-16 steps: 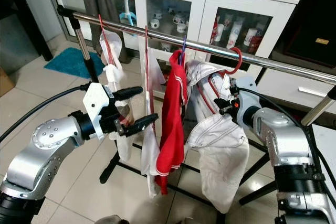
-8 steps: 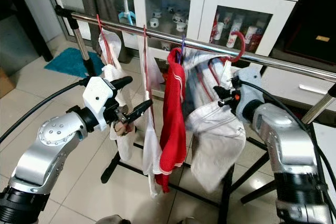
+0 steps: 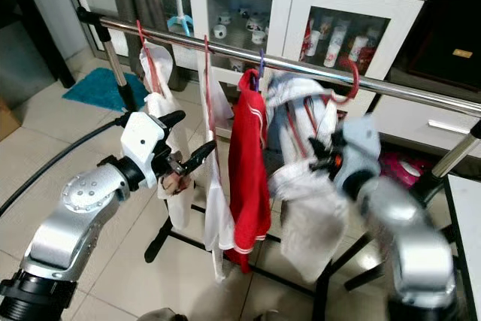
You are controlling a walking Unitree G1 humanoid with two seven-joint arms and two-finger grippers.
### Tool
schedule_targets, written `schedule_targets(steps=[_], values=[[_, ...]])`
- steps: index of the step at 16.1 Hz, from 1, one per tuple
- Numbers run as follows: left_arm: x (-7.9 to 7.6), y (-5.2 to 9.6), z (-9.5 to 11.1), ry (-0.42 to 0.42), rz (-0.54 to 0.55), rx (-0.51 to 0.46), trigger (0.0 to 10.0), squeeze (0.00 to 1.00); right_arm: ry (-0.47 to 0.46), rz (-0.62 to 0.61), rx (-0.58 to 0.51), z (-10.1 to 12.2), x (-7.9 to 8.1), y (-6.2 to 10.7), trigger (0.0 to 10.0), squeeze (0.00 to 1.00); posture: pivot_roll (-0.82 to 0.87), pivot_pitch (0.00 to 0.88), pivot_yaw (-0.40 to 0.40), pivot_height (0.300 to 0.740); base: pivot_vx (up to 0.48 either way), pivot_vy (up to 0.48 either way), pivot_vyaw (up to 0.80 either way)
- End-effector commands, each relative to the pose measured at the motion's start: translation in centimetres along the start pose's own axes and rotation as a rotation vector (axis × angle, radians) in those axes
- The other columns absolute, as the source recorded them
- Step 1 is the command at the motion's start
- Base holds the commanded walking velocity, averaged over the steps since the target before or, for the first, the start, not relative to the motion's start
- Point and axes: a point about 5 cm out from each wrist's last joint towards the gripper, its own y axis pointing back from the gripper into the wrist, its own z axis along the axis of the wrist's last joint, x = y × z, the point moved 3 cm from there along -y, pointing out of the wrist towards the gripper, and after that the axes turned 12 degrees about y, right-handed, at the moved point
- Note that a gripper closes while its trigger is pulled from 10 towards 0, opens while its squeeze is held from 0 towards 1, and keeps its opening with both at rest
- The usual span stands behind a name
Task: Hang hanger
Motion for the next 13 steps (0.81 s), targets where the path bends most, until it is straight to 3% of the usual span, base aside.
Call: schedule_targets(steps=[1,3,5,8,13], values=[[0.0,0.3,-0.4,-0.003,0.015,0.01,10.0,0.0,0.008,-0.097,-0.125,2.5,-0.8,1.0,0.0,0.0,-0.04,0.031,0.006,0.74,0.0,0.0,0.0],[0.0,0.3,-0.5,0.005,0.021,0.012,10.0,0.0,-0.009,-0.109,-0.115,1.9,0.2,1.5,0.0,0.0,-0.05,0.034,0.007,0.74,0.0,0.0,0.0],[-0.2,0.2,-0.6,0.008,0.024,0.011,10.0,0.0,-0.003,-0.125,-0.04,-0.4,1.5,1.8,0.0,0.0,-0.05,0.036,0.006,0.74,-0.296,0.0,0.0],[-0.4,0.2,-0.6,0.015,0.028,0.01,10.0,0.0,-0.013,-0.212,0.06,-2.7,1.7,2.0,0.0,0.0,-0.05,0.046,0.001,0.74,-0.36,0.0,0.0],[-0.5,0.3,-0.7,0.025,0.035,0.012,10.0,0.0,-0.027,-0.222,0.04,-2.2,2.2,1.5,0.0,0.0,-0.04,0.049,0.001,0.74,-0.377,0.0,0.0]])
